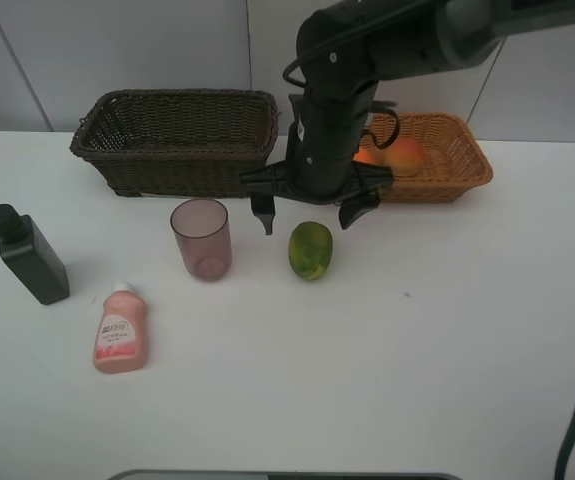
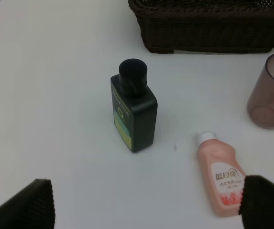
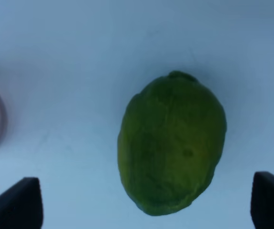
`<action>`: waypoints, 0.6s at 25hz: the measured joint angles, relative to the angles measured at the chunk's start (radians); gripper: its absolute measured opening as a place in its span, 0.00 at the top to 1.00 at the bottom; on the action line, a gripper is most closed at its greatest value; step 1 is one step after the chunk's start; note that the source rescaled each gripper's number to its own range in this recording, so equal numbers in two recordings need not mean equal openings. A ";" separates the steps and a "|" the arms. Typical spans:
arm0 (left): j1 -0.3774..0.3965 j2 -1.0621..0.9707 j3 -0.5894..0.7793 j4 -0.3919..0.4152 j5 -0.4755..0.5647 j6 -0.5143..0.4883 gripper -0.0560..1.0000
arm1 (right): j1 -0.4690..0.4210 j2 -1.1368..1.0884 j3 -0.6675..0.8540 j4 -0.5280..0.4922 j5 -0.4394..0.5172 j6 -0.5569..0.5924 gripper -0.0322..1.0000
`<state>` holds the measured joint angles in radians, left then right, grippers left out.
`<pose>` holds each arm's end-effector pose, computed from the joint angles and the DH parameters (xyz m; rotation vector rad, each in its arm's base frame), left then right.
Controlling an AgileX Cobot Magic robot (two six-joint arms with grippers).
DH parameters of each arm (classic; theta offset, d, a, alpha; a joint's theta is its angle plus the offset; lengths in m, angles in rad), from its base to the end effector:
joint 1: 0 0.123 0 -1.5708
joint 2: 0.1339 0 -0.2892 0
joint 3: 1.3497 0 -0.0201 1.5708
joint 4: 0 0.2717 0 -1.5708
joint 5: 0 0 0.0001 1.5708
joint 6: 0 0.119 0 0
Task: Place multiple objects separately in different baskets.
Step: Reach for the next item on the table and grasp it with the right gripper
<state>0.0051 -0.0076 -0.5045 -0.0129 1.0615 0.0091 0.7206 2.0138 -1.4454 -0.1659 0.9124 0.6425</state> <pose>0.0326 -0.0012 0.2761 0.0048 2.0329 -0.0065 0.3329 0.2716 0.1414 -0.2448 2.9060 0.0040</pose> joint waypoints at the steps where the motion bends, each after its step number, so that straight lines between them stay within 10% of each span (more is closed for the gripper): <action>1: 0.000 0.000 0.000 0.000 0.000 0.000 0.00 | 0.000 0.000 0.012 0.000 -0.016 0.003 0.10; 15: 0.000 0.000 0.000 0.000 0.000 0.000 0.00 | -0.044 0.004 0.096 -0.039 -0.210 0.157 0.10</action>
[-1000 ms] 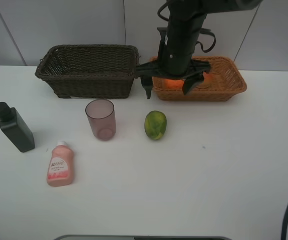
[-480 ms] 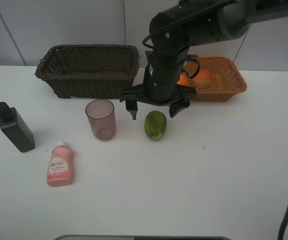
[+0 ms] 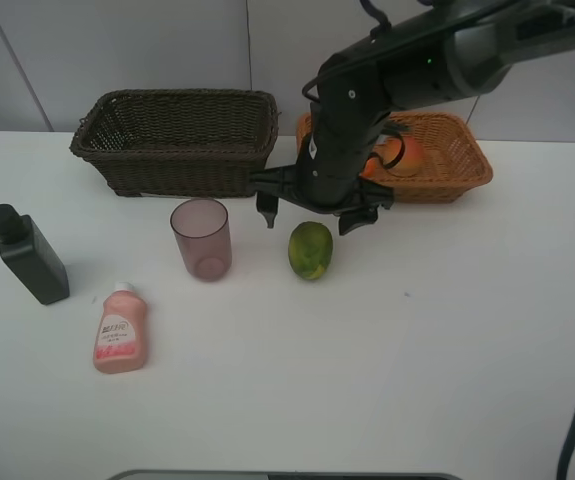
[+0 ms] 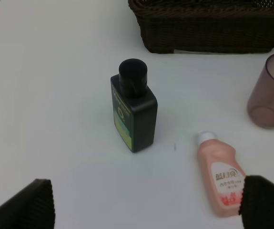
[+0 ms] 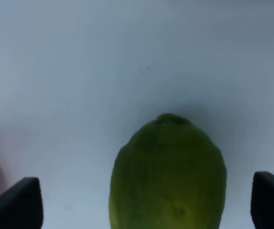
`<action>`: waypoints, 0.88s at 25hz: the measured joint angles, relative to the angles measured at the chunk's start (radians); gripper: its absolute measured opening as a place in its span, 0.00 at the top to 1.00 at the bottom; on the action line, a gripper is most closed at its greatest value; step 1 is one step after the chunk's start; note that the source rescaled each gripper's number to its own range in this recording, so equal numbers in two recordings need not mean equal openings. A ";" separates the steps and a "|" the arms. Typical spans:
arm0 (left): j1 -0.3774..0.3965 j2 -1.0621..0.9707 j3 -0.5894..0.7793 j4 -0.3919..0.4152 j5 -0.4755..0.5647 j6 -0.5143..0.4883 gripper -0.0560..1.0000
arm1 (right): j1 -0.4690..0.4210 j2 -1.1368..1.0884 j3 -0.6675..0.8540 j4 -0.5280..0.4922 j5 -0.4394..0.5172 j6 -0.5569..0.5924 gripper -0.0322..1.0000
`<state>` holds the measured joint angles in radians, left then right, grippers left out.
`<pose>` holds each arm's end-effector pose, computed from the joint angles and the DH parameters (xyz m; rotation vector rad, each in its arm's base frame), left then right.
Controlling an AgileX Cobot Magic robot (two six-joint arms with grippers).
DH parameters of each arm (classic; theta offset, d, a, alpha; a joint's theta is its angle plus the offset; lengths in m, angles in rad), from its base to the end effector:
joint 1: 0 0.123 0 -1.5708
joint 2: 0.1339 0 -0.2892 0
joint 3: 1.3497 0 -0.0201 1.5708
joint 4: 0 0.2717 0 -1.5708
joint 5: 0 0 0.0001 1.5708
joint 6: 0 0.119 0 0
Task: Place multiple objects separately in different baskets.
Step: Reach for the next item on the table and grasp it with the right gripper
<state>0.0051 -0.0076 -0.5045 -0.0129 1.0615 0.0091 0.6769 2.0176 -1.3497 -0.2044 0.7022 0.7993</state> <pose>0.0326 -0.0012 0.2761 0.0048 2.0329 -0.0065 0.3461 0.2581 0.1197 -0.0209 2.8240 0.1131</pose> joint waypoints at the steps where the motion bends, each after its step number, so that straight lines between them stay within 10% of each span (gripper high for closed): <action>1: 0.000 0.000 0.000 0.000 0.000 0.000 0.00 | -0.006 0.005 0.000 -0.008 -0.002 0.001 0.10; 22: 0.000 0.000 0.000 0.000 0.000 0.000 0.00 | -0.017 0.128 0.000 -0.030 -0.035 0.002 0.11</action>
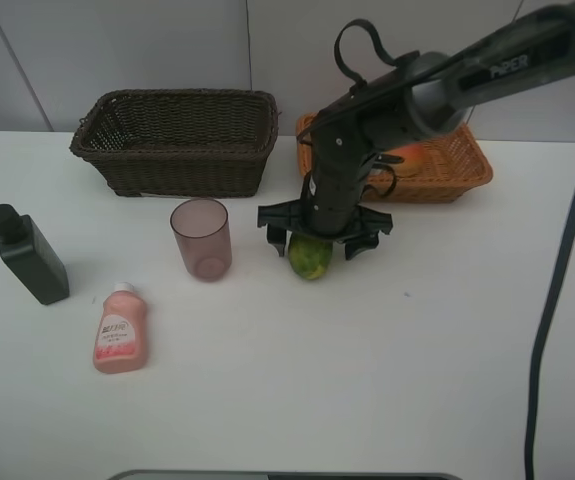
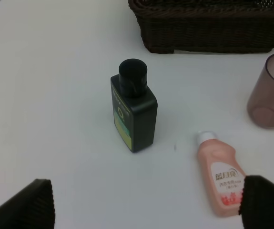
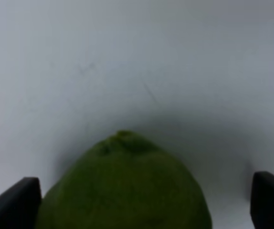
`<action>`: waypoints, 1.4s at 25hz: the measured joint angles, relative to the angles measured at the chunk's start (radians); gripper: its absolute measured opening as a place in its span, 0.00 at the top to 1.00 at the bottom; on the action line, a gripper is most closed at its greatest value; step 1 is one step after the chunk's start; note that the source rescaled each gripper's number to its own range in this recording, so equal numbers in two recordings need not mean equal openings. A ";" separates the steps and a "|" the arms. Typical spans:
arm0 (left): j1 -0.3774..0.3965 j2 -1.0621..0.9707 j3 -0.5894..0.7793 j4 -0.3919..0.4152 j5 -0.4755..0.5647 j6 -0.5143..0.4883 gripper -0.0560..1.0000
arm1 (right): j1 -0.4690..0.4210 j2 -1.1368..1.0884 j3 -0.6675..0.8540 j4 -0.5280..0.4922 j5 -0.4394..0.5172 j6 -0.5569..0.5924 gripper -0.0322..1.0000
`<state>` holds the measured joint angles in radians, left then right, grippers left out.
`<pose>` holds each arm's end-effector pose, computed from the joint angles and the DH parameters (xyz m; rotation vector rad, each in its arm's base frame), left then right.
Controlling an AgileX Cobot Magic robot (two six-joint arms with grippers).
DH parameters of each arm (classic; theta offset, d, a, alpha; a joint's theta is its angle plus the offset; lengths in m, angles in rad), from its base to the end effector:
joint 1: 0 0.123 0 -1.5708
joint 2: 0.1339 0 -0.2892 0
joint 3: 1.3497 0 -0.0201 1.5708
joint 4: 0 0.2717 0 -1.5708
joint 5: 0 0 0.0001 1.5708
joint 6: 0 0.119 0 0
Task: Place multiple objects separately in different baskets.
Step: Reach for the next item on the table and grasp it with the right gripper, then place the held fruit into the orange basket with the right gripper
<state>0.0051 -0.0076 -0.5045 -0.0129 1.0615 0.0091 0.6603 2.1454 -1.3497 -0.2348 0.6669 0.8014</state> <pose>0.0326 -0.0012 0.2761 0.0048 2.0329 -0.0065 0.3516 0.2514 0.0658 -0.0426 2.8881 0.0125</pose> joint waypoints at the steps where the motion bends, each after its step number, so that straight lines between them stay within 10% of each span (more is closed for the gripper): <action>1: 0.000 0.000 0.000 0.000 0.000 0.000 0.00 | 0.000 0.000 0.000 0.000 0.000 0.000 0.17; 5: 0.000 0.000 0.000 0.000 0.000 0.000 0.00 | 0.000 0.000 0.000 0.001 -0.002 -0.001 0.97; 35: 0.000 0.000 0.000 0.000 0.000 0.000 0.00 | -0.003 -0.075 -0.020 0.029 0.100 -0.088 0.95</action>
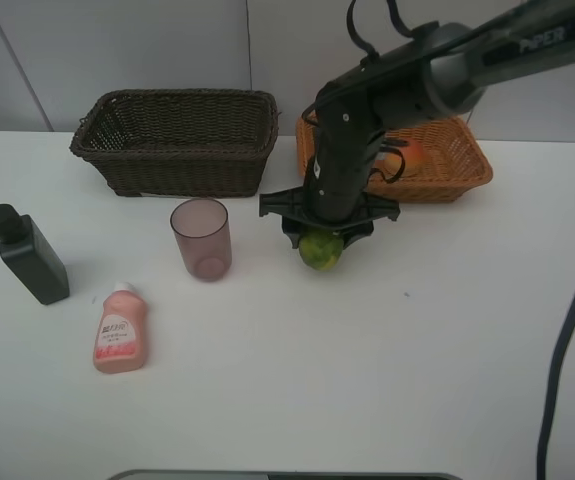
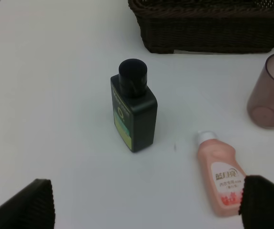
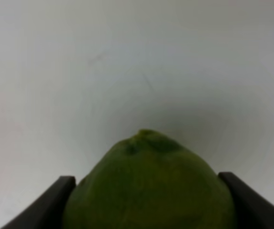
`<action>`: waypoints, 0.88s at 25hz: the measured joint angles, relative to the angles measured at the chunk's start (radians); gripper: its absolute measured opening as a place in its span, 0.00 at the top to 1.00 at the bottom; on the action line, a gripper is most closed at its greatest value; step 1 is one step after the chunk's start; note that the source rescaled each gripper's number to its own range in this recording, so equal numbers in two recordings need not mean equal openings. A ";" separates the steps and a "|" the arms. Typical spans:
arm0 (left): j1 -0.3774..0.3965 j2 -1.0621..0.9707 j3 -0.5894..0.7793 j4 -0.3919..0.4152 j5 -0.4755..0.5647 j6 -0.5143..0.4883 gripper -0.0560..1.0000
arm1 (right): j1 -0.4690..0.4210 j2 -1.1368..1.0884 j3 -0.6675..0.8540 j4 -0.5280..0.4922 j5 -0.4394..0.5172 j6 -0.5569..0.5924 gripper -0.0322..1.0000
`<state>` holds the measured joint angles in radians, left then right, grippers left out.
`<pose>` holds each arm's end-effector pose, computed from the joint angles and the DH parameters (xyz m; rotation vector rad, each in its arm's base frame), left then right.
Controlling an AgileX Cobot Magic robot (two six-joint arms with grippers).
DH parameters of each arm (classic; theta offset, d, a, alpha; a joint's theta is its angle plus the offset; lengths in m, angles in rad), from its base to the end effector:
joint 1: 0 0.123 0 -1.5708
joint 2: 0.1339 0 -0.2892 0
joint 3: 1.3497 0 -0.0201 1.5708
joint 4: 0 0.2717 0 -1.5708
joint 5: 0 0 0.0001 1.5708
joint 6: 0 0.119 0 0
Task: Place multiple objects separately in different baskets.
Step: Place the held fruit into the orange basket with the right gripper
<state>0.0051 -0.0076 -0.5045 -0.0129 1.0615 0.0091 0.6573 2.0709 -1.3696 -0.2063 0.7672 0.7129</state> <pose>0.0326 -0.0012 0.2761 0.0048 2.0329 -0.0065 0.3494 0.2483 0.1004 -0.1152 2.8940 -0.0029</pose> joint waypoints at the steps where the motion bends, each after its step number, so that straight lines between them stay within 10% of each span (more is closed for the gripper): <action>1: 0.000 0.000 0.000 0.000 0.000 0.000 0.00 | -0.001 -0.012 -0.010 0.006 0.018 -0.036 0.95; 11: 0.000 0.000 0.000 0.000 0.000 0.000 0.00 | -0.118 -0.111 -0.092 0.077 0.236 -0.370 0.95; 22: 0.000 0.000 0.000 0.000 0.000 0.000 0.00 | -0.331 -0.119 -0.092 0.065 0.151 -0.463 0.95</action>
<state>0.0051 -0.0076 -0.5045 -0.0129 1.0615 0.0091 0.3266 1.9521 -1.4616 -0.1414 0.9186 0.2499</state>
